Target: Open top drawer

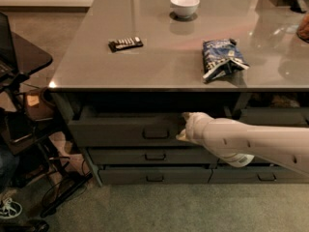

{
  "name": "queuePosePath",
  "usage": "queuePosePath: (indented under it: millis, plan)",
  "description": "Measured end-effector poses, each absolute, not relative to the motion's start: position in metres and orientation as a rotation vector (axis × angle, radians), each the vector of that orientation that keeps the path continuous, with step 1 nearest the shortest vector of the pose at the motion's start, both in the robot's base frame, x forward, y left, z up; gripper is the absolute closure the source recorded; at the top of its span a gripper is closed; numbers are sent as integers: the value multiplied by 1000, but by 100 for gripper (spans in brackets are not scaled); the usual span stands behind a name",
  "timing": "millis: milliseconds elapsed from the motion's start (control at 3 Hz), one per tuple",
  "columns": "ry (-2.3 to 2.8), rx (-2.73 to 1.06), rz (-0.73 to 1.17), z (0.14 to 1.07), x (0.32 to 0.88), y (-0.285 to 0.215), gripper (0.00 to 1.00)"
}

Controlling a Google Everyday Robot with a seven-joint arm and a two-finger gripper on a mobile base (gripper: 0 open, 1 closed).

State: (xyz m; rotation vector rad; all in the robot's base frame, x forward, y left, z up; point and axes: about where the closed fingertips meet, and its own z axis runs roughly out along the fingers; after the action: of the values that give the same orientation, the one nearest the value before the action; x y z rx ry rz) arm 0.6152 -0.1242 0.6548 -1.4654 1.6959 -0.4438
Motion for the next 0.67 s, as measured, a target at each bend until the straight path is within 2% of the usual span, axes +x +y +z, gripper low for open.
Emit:
queuePosePath:
  millis: [667]
  plan:
    - [1701, -1466, -445, 653, 596, -124, 100]
